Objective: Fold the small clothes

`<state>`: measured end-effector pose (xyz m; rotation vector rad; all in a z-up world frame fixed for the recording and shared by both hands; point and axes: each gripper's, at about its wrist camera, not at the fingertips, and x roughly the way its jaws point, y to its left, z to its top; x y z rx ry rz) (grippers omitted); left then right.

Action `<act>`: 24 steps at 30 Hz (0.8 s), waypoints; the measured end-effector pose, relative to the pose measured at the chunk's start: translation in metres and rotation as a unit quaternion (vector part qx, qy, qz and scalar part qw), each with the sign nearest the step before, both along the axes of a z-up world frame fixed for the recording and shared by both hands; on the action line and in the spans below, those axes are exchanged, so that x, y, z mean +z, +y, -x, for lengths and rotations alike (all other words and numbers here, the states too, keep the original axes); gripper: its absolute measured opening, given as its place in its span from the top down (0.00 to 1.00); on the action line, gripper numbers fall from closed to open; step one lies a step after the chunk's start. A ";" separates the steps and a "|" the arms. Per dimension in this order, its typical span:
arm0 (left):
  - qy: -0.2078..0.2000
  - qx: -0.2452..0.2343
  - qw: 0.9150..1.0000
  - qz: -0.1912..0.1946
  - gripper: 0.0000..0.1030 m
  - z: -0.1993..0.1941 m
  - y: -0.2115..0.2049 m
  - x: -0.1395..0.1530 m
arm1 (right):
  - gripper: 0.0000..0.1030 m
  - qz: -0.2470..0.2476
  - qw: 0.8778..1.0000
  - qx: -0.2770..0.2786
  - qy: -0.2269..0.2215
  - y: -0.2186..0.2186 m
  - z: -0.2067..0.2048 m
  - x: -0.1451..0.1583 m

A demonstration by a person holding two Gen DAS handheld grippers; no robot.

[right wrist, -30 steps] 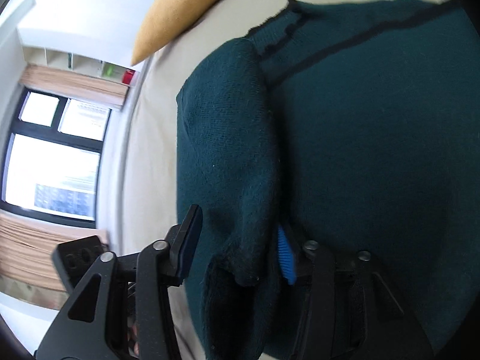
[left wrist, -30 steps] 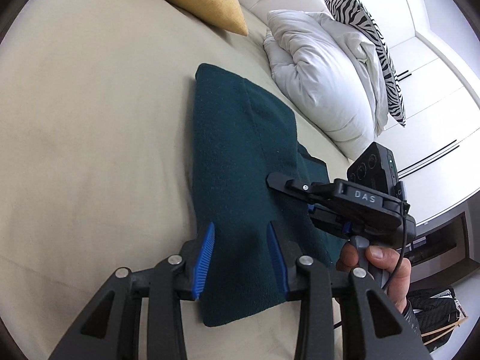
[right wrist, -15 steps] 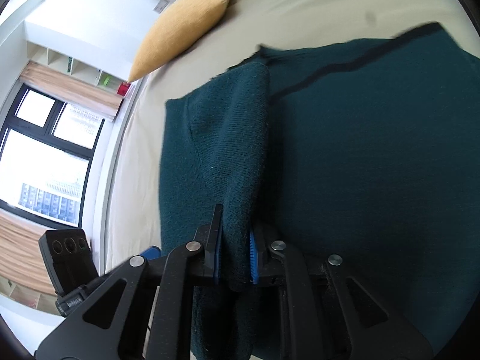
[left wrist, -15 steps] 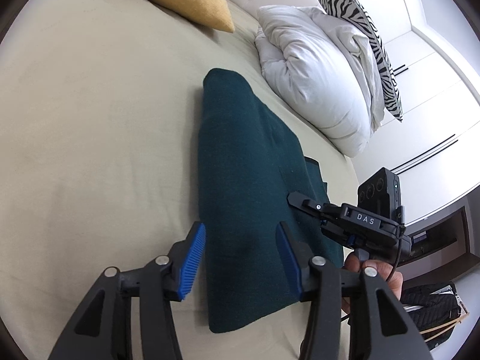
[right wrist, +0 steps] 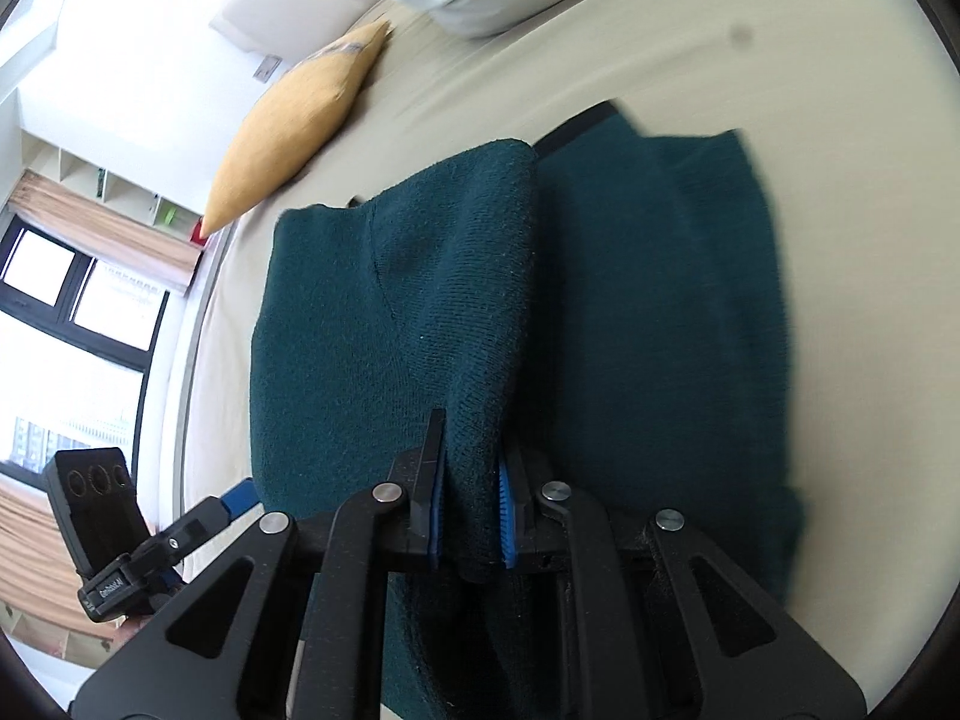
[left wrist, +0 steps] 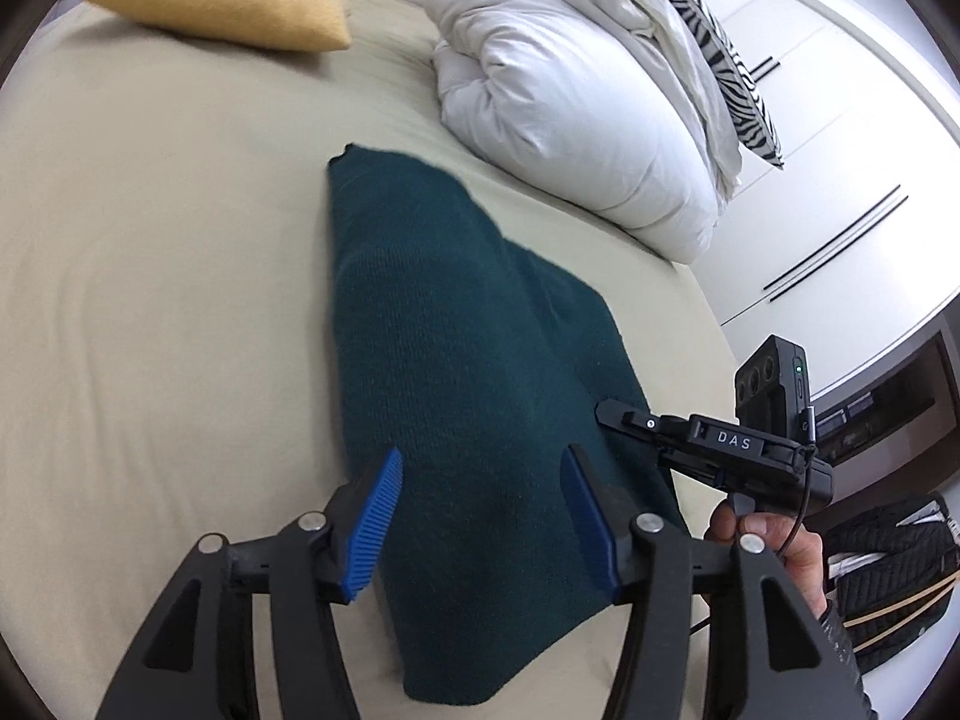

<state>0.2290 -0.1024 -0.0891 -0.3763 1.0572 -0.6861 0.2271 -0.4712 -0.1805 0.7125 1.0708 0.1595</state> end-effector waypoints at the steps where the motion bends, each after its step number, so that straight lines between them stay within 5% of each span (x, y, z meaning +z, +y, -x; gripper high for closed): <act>1: -0.005 -0.002 1.000 -0.003 0.43 -0.002 -0.005 0.002 | 0.88 0.002 1.000 -0.002 0.002 -0.003 0.003 0.001; 24: -0.061 -0.044 0.996 -0.050 0.43 -0.009 -0.072 0.006 | 0.89 0.032 0.999 -0.018 0.011 0.007 0.005 0.030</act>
